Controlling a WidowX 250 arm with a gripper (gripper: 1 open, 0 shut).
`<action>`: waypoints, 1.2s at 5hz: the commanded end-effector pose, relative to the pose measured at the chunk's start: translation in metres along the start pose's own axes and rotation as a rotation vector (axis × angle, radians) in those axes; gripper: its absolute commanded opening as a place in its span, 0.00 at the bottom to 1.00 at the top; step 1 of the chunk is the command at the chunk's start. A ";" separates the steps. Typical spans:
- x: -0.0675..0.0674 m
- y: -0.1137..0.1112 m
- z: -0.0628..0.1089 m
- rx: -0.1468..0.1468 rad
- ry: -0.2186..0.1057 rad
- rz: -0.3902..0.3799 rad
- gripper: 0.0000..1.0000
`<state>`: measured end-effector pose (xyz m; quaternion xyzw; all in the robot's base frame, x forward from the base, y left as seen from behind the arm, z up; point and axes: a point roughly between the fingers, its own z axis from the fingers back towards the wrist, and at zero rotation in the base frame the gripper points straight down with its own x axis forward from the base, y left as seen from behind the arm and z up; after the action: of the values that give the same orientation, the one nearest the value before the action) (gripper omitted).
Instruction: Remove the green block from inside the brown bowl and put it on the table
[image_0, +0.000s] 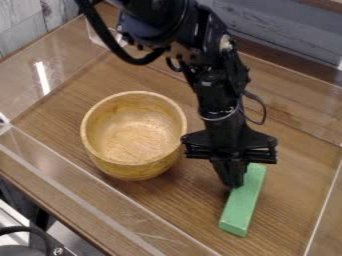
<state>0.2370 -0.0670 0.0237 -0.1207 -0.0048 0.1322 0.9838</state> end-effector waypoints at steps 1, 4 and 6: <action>-0.013 0.009 -0.003 0.025 0.052 -0.002 0.00; -0.023 0.012 0.005 0.039 0.118 -0.017 0.00; -0.028 0.016 0.012 0.051 0.158 -0.027 0.00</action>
<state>0.1977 -0.0576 0.0222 -0.1002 0.0987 0.1102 0.9839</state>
